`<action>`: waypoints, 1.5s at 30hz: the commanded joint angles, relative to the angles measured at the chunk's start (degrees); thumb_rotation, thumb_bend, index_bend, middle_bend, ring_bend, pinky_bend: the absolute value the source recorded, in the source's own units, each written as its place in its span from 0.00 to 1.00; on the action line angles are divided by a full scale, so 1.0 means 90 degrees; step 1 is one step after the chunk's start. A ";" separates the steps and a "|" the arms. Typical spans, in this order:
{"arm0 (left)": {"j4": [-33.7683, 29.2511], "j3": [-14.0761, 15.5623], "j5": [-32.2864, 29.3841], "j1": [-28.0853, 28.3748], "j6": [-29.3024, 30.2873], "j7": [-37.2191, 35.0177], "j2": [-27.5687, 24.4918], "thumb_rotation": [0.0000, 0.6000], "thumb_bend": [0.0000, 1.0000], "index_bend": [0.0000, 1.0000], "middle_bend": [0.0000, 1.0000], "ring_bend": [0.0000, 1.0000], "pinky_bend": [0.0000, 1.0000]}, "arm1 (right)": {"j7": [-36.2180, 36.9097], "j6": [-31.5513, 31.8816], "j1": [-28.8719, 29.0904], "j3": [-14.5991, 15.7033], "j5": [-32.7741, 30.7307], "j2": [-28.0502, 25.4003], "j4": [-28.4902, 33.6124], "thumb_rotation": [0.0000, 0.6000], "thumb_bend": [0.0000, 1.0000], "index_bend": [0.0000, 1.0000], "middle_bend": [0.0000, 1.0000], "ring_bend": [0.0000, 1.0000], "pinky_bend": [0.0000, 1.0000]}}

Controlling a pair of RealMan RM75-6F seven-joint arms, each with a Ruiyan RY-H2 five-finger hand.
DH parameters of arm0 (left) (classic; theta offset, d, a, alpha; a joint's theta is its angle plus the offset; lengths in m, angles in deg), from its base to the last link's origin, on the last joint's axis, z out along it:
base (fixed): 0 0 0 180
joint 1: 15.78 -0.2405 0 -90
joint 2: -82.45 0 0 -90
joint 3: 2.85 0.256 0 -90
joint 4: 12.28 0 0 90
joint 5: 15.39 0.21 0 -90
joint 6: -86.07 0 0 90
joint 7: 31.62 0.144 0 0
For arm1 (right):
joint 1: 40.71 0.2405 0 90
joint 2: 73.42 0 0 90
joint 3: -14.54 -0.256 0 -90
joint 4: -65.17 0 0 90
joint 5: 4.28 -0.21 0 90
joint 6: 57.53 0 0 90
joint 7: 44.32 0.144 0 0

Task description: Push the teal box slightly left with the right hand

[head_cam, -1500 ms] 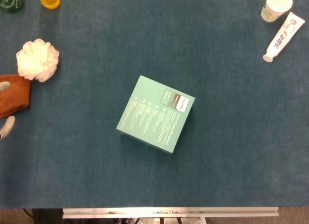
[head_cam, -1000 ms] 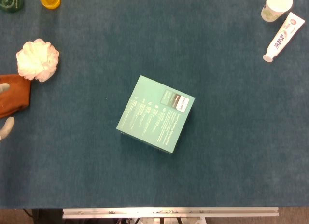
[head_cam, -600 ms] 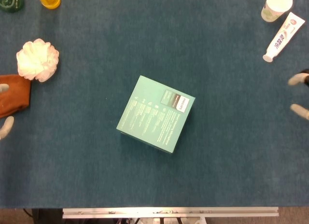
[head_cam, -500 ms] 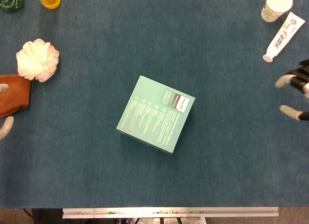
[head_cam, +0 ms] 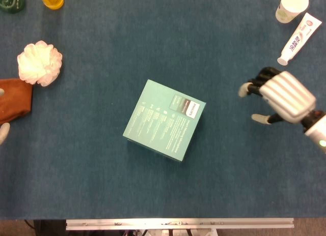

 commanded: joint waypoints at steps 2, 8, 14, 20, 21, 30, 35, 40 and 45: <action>0.0010 -0.0001 -0.0019 0.0008 -0.0028 0.0026 0.0004 1.00 0.24 0.27 0.21 0.15 0.20 | -0.0084 -0.0253 0.0231 -0.0097 -0.0217 0.0228 -0.0120 1.00 0.10 0.31 0.48 0.40 0.28; 0.0015 -0.0005 -0.0042 0.0025 -0.0067 0.0060 0.0012 1.00 0.24 0.27 0.21 0.15 0.20 | -0.0125 -0.0785 0.0582 -0.0170 -0.0642 0.0466 -0.0227 1.00 0.10 0.29 0.48 0.40 0.28; 0.0033 -0.0029 -0.0061 0.0059 -0.0107 0.0057 0.0030 1.00 0.24 0.27 0.21 0.15 0.20 | -0.0085 -0.1355 0.0968 -0.0212 -0.0990 0.0652 -0.0335 1.00 0.10 0.29 0.48 0.40 0.28; 0.0046 -0.0039 -0.0084 0.0073 -0.0128 0.0053 0.0032 1.00 0.24 0.27 0.21 0.15 0.20 | -0.0210 -0.1751 0.1290 -0.0232 -0.1239 0.0757 -0.0355 1.00 0.11 0.29 0.48 0.40 0.28; 0.0049 -0.0041 -0.0091 0.0070 -0.0127 0.0054 0.0030 1.00 0.24 0.27 0.21 0.15 0.20 | -0.0242 -0.1801 0.1331 -0.0231 -0.1278 0.0768 -0.0355 1.00 0.11 0.29 0.48 0.40 0.28; 0.0083 -0.0053 -0.0110 0.0053 -0.0091 0.0005 0.0014 1.00 0.24 0.27 0.21 0.15 0.20 | -0.0387 -0.2241 0.1689 -0.0209 -0.1709 0.1018 -0.0491 1.00 0.12 0.29 0.49 0.40 0.28; 0.0098 -0.0060 -0.0114 0.0059 -0.0096 -0.0017 0.0012 1.00 0.24 0.27 0.21 0.15 0.20 | -0.0335 -0.2322 0.1804 -0.0151 -0.1749 0.1129 -0.0477 1.00 0.12 0.29 0.49 0.40 0.28; 0.0113 -0.0054 -0.0110 0.0058 -0.0098 -0.0015 0.0011 1.00 0.24 0.27 0.21 0.15 0.20 | -0.0205 -0.2345 0.1841 -0.0062 -0.1733 0.1115 -0.0419 1.00 0.12 0.29 0.50 0.40 0.28; 0.0129 -0.0049 -0.0112 0.0061 -0.0109 -0.0022 0.0007 1.00 0.24 0.27 0.21 0.15 0.20 | -0.0084 -0.2240 0.1815 0.0008 -0.1707 0.1103 -0.0473 1.00 0.12 0.29 0.50 0.40 0.28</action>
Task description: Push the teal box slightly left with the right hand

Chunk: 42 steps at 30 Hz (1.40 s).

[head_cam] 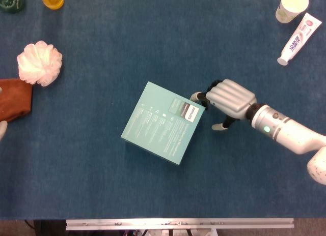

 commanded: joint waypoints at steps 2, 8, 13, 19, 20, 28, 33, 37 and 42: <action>-0.0010 -0.0001 0.0015 0.0006 0.0002 -0.0008 -0.0005 1.00 0.24 0.27 0.21 0.15 0.20 | 0.0050 0.0081 -0.0021 0.0022 -0.0019 -0.0004 -0.0090 1.00 0.12 0.29 0.50 0.40 0.28; -0.0015 0.0009 0.0034 -0.0005 0.0023 -0.0015 -0.0006 1.00 0.24 0.27 0.21 0.15 0.20 | 0.0064 0.0190 -0.0030 0.0050 -0.0035 -0.0018 -0.0113 1.00 0.12 0.29 0.50 0.40 0.28; -0.0027 0.0014 0.0041 -0.0021 0.0048 -0.0021 -0.0016 1.00 0.24 0.27 0.21 0.15 0.20 | 0.0078 0.0157 0.0023 0.0121 0.0024 0.0042 -0.0056 1.00 0.12 0.29 0.50 0.40 0.28; -0.0035 0.0018 0.0033 -0.0051 0.0084 -0.0029 -0.0031 1.00 0.24 0.27 0.21 0.15 0.20 | 0.0077 0.0150 0.0078 0.0194 0.0112 0.0092 0.0023 1.00 0.12 0.29 0.50 0.40 0.28; -0.0034 0.0020 0.0030 -0.0054 0.0086 -0.0029 -0.0032 1.00 0.24 0.27 0.21 0.15 0.20 | 0.0076 0.0159 0.0077 0.0207 0.0122 0.0088 0.0028 1.00 0.12 0.29 0.50 0.40 0.28; -0.0031 0.0016 0.0042 -0.0047 0.0079 -0.0031 -0.0025 1.00 0.24 0.27 0.21 0.15 0.20 | 0.0066 0.0537 -0.0050 0.0212 0.0207 -0.0175 0.0229 1.00 0.12 0.29 0.50 0.40 0.28; -0.0026 0.0015 0.0081 -0.0040 0.0090 -0.0065 -0.0018 1.00 0.24 0.27 0.21 0.15 0.20 | -0.0014 0.1017 -0.0172 0.0209 0.0562 -0.0617 0.0775 1.00 0.12 0.29 0.50 0.40 0.28; -0.0004 -0.0011 0.0009 -0.0050 0.0096 -0.0006 -0.0007 1.00 0.24 0.27 0.21 0.15 0.20 | 0.0035 0.1394 -0.0275 0.0236 0.0919 -0.0933 0.1167 1.00 0.12 0.29 0.50 0.40 0.28; 0.0013 0.0008 0.0046 -0.0037 0.0064 -0.0061 -0.0042 1.00 0.24 0.27 0.21 0.15 0.20 | -0.0054 0.1828 -0.0423 0.0272 0.1253 -0.1205 0.1402 1.00 0.12 0.29 0.50 0.40 0.28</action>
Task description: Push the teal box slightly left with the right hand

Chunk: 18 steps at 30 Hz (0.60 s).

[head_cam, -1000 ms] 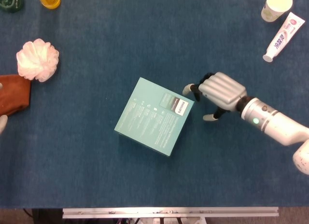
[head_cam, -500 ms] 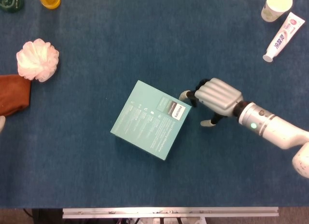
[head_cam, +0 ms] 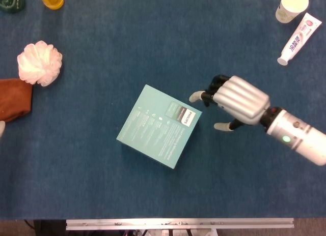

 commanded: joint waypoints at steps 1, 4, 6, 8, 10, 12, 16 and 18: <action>0.0019 0.0043 0.0070 0.0021 -0.0055 -0.0067 -0.0049 1.00 0.24 0.27 0.21 0.15 0.20 | -0.0151 0.0346 -0.0154 0.0009 0.0198 -0.0159 0.0135 1.00 0.12 0.29 0.50 0.40 0.28; 0.0031 0.0135 0.0180 0.0050 -0.0164 -0.0169 -0.0138 1.00 0.24 0.26 0.20 0.15 0.20 | -0.0415 0.0709 -0.0316 -0.0053 0.0241 -0.0274 0.0185 1.00 0.12 0.29 0.50 0.40 0.28; 0.0037 0.0191 0.0235 0.0064 -0.0228 -0.0216 -0.0186 1.00 0.24 0.26 0.19 0.15 0.20 | -0.0526 0.0928 -0.0414 -0.0122 0.0221 -0.0357 0.0215 1.00 0.12 0.29 0.50 0.40 0.28; 0.0035 0.0254 0.0309 0.0098 -0.0321 -0.0243 -0.0226 1.00 0.24 0.25 0.18 0.15 0.20 | -0.0581 0.1143 -0.0511 -0.0222 0.0158 -0.0471 0.0236 1.00 0.12 0.29 0.50 0.40 0.28; 0.0043 0.0316 0.0417 0.0153 -0.0422 -0.0266 -0.0246 1.00 0.24 0.24 0.18 0.15 0.20 | -0.0633 0.1322 -0.0604 -0.0315 0.0068 -0.0583 0.0232 1.00 0.12 0.29 0.50 0.40 0.28; 0.0061 0.0359 0.0509 0.0210 -0.0508 -0.0275 -0.0243 1.00 0.24 0.23 0.17 0.15 0.20 | -0.0684 0.1429 -0.0686 -0.0357 -0.0009 -0.0675 0.0224 1.00 0.12 0.29 0.50 0.40 0.28; 0.0055 0.0428 0.0679 0.0388 -0.0767 -0.0355 -0.0217 1.00 0.24 0.20 0.16 0.15 0.20 | -0.0786 0.1569 -0.0867 -0.0350 -0.0129 -0.0856 0.0230 1.00 0.12 0.29 0.50 0.40 0.28; 0.0056 0.0444 0.0750 0.0478 -0.0878 -0.0413 -0.0196 1.00 0.24 0.19 0.16 0.15 0.20 | -0.0855 0.1640 -0.0956 -0.0323 -0.0150 -0.0909 0.0214 1.00 0.12 0.29 0.50 0.40 0.28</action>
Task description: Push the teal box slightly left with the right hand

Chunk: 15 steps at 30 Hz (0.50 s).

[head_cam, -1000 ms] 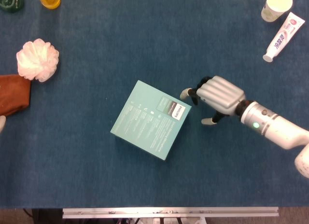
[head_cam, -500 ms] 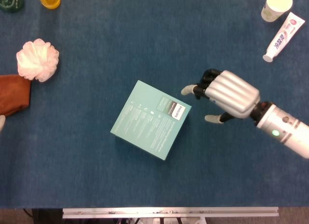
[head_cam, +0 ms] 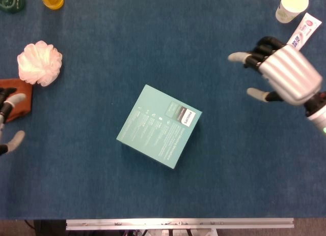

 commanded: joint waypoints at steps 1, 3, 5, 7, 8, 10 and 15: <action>0.0010 0.0045 0.0134 0.0167 -0.0201 -0.0107 0.0039 1.00 0.24 0.19 0.16 0.15 0.20 | -0.0154 0.0158 -0.0165 0.0038 -0.0062 -0.0048 -0.0046 1.00 0.12 0.29 0.50 0.40 0.28; 0.0021 0.0094 0.0209 0.0290 -0.0401 -0.0154 0.0057 1.00 0.24 0.19 0.14 0.15 0.20 | -0.0443 0.0314 -0.0326 0.0070 -0.0150 -0.0046 -0.0148 1.00 0.12 0.29 0.50 0.40 0.28; -0.0011 0.0147 0.0239 0.0399 -0.0619 -0.0139 0.0059 1.00 0.24 0.17 0.13 0.14 0.20 | -0.0644 0.0397 -0.0449 0.0093 -0.0256 -0.0072 -0.0196 1.00 0.12 0.29 0.50 0.40 0.28; -0.0039 0.0210 0.0300 0.0511 -0.0831 -0.0119 0.0079 1.00 0.24 0.16 0.11 0.14 0.20 | -0.0715 0.0438 -0.0548 0.0114 -0.0350 -0.0131 -0.0200 1.00 0.12 0.29 0.50 0.40 0.28; -0.0064 0.0264 0.0337 0.0580 -0.0977 -0.0114 0.0085 1.00 0.24 0.16 0.11 0.13 0.20 | -0.0716 0.0457 -0.0601 0.0122 -0.0391 -0.0179 -0.0200 1.00 0.12 0.29 0.50 0.40 0.28; -0.0112 0.0325 0.0372 0.0702 -0.1214 -0.0108 0.0092 1.00 0.24 0.14 0.09 0.12 0.19 | -0.0698 0.0509 -0.0682 0.0132 -0.0420 -0.0253 -0.0210 1.00 0.12 0.29 0.50 0.40 0.28; -0.0187 0.0411 0.0543 0.1051 -0.1704 -0.0168 0.0247 1.00 0.24 0.08 0.05 0.07 0.18 | -0.0534 0.0627 -0.0895 0.0154 -0.0493 -0.0431 -0.0271 1.00 0.12 0.29 0.50 0.40 0.28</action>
